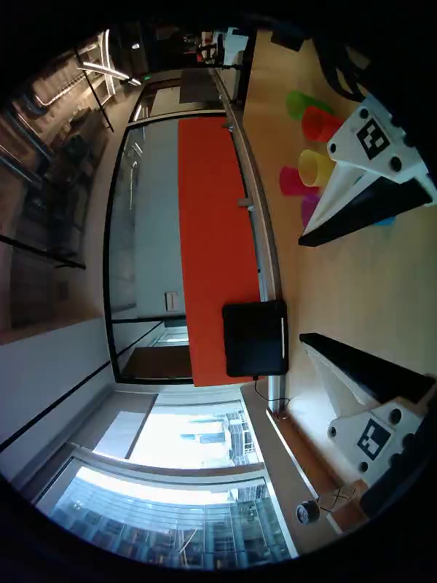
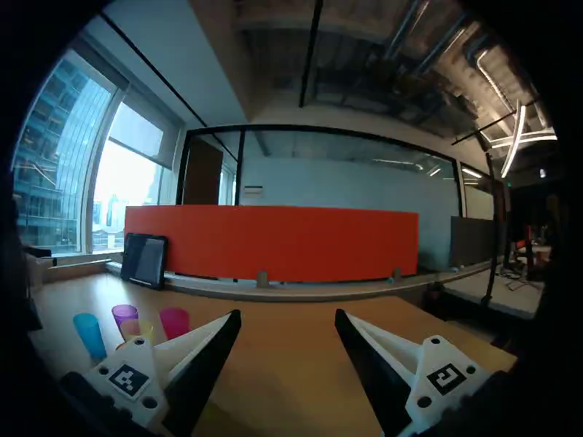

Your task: Pour water

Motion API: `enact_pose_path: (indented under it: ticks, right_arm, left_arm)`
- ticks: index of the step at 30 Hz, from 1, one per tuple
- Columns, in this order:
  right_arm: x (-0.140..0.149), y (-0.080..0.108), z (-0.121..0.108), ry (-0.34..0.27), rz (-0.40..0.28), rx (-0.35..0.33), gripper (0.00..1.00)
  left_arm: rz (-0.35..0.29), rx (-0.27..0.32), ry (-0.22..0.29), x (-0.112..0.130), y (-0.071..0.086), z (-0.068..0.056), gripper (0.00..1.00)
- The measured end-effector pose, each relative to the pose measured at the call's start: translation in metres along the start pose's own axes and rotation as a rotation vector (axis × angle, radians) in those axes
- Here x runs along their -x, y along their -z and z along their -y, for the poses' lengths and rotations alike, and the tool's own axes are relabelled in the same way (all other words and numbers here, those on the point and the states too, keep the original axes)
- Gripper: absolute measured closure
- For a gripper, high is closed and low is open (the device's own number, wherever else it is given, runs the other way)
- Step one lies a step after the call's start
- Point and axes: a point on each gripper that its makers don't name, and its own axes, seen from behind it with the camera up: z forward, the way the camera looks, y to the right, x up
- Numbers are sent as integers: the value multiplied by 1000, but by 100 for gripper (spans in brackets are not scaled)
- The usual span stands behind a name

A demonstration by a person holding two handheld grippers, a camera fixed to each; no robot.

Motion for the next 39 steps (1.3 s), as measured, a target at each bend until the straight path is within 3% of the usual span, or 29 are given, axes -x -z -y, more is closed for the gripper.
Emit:
enact_pose_path:
  ticks: [18, 39]
  right_arm:
    - [-3, -2, -3, -33, -22, 21, 0]
    - [-3, -1, -2, -41, -14, 30, 0]
  left_arm:
    - [-33, -77, -54, 7, -8, 1, 13]
    - [-42, -102, -6, 43, -11, 6, 13]
